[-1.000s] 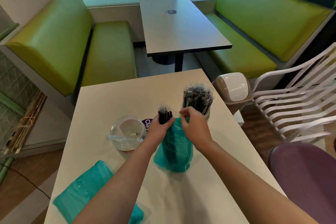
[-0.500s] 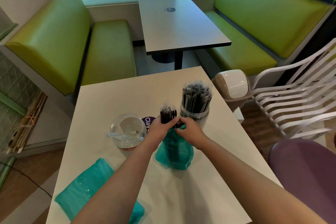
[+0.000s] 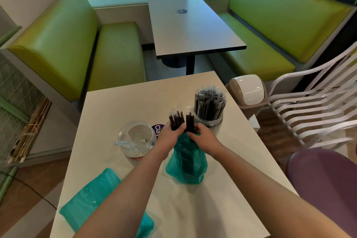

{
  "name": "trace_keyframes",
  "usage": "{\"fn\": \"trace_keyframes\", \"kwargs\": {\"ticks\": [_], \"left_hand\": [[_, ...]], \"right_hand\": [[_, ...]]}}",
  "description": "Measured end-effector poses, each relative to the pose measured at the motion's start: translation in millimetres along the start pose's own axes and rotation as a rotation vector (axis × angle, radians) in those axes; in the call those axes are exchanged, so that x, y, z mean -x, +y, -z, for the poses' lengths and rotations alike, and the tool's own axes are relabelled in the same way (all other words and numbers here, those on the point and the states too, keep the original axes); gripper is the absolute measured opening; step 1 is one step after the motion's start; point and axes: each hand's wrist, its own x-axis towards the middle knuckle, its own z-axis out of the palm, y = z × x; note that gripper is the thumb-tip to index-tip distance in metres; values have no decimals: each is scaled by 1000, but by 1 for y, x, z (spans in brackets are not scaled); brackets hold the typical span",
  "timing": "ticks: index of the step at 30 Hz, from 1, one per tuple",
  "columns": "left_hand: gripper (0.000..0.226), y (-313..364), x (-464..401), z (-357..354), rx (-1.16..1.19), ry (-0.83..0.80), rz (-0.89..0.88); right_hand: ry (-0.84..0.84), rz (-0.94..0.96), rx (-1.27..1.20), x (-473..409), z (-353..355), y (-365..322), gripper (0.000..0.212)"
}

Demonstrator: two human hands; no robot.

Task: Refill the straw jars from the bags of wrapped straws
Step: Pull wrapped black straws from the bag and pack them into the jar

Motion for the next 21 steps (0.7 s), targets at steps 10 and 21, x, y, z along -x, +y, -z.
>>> {"fn": "trace_keyframes", "kwargs": {"ticks": [10,21], "left_hand": [[38,7,3,-5,-80,11,-7],[41,17,-1,-14,-301,62,-54]], "right_hand": [[29,2,-36,1,2,-3,30],[206,269,22,0,47,-52,10]]}}
